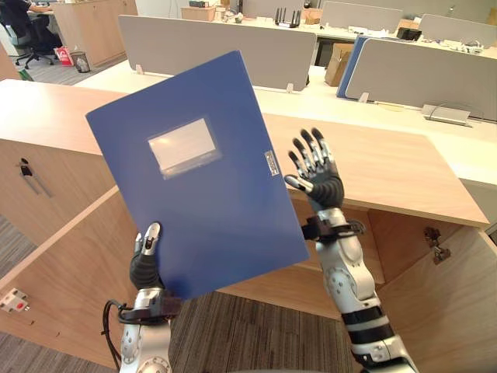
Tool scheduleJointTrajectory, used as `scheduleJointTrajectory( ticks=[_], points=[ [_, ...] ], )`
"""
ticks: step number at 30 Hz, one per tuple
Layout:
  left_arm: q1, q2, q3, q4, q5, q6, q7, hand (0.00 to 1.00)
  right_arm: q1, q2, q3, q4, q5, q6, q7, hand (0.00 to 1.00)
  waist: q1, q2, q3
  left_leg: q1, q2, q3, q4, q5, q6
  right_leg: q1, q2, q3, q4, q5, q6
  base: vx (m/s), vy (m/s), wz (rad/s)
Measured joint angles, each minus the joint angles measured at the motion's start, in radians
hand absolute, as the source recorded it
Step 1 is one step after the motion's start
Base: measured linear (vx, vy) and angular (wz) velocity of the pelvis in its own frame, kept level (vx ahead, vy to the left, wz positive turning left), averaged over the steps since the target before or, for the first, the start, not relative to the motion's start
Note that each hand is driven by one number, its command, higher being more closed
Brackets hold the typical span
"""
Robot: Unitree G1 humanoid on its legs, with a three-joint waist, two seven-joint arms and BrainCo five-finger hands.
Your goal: Walk over to the cabinet, pick up the folder, carry it to the office cabinet, place the folder inside the office cabinet, then close the office cabinet door
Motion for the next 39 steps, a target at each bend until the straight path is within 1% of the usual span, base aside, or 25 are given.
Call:
scheduleJointTrajectory(
  ticks=[3, 9, 12, 14, 17, 20, 27, 31, 36, 39],
  points=[
    [0.000, 0.008, -0.002, 0.000, 0.000, -0.005, 0.000, 1.00, -0.074, -0.018, 0.028, 0.001, 0.052, -0.002, 0.020, 0.00, 0.006, 0.000, 0.000, 0.000, -0.001, -0.001, 0.000, 0.000, 0.000, 0.000, -0.001, 0.000, 0.002, 0.000, 0.000, 0.00, 0.000, 0.00],
    [0.000, 0.016, -0.007, 0.023, 0.000, -0.020, 0.000, 1.00, -0.127, -0.056, 0.087, 0.023, 0.123, -0.007, 0.046, 0.00, 0.012, 0.001, -0.001, 0.003, -0.001, -0.001, 0.000, 0.001, 0.001, 0.000, -0.002, 0.000, 0.011, -0.005, 0.000, 0.00, 0.000, 0.00],
    [0.003, 0.035, -0.021, 0.039, 0.000, -0.019, 0.000, 1.00, -0.137, -0.079, 0.132, 0.044, 0.156, -0.008, 0.068, 0.00, 0.013, 0.001, -0.001, 0.004, 0.000, -0.004, 0.000, 0.001, 0.001, -0.003, -0.002, -0.001, 0.020, -0.012, -0.003, 0.00, 0.000, 0.00],
    [0.003, 0.050, -0.070, 0.038, 0.002, -0.018, -0.002, 1.00, -0.143, -0.098, 0.203, 0.046, 0.165, 0.006, 0.099, 0.00, 0.013, 0.001, -0.001, 0.003, 0.000, -0.004, 0.000, 0.001, 0.001, -0.003, -0.002, -0.001, 0.020, -0.013, -0.004, 0.00, 0.000, 0.00],
    [0.003, 0.048, -0.107, 0.038, 0.005, -0.014, -0.007, 1.00, -0.147, -0.103, 0.276, 0.047, 0.167, 0.022, 0.153, 0.00, 0.013, 0.001, -0.001, 0.000, 0.000, -0.006, 0.000, 0.002, 0.001, -0.005, -0.001, -0.002, 0.020, -0.012, -0.003, 0.00, 0.000, 0.00],
    [0.000, 0.048, -0.108, 0.037, 0.010, -0.014, -0.013, 1.00, -0.152, -0.120, 0.300, 0.057, 0.168, 0.036, 0.175, 0.00, 0.015, 0.000, -0.001, -0.001, 0.000, -0.007, 0.000, 0.002, 0.002, -0.005, 0.000, -0.002, 0.020, -0.013, -0.003, 0.00, 0.000, 0.00],
    [-0.001, 0.050, -0.107, 0.037, 0.028, -0.014, -0.013, 1.00, -0.152, -0.143, 0.296, 0.067, 0.170, 0.041, 0.176, 0.00, 0.014, 0.000, -0.001, -0.001, 0.000, -0.006, 0.000, 0.004, 0.003, -0.007, -0.001, -0.002, 0.024, -0.013, -0.003, 0.00, 0.000, 0.00],
    [-0.004, 0.049, -0.098, 0.038, 0.053, -0.014, -0.013, 1.00, -0.142, -0.143, 0.250, 0.088, 0.169, 0.045, 0.172, 0.00, 0.014, 0.001, -0.001, -0.001, 0.001, -0.006, 0.000, 0.005, 0.003, -0.008, -0.001, -0.002, 0.026, -0.013, -0.004, 0.00, 0.000, 0.00],
    [-0.006, 0.050, -0.050, 0.038, 0.111, -0.013, -0.013, 1.00, -0.128, -0.140, 0.178, 0.108, 0.176, 0.047, 0.154, 0.00, 0.013, 0.001, -0.001, -0.001, 0.001, -0.006, 0.000, 0.006, 0.003, -0.009, -0.001, -0.001, 0.026, -0.013, -0.003, 0.00, 0.000, 0.00],
    [-0.015, 0.049, -0.018, 0.038, 0.120, -0.013, -0.011, 1.00, -0.127, -0.139, 0.140, 0.122, 0.196, 0.047, 0.148, 0.00, 0.013, 0.001, -0.002, -0.001, 0.001, -0.005, 0.000, 0.006, 0.003, -0.008, -0.001, -0.001, 0.025, -0.013, -0.003, 0.00, 0.000, 0.00]
  ],
)
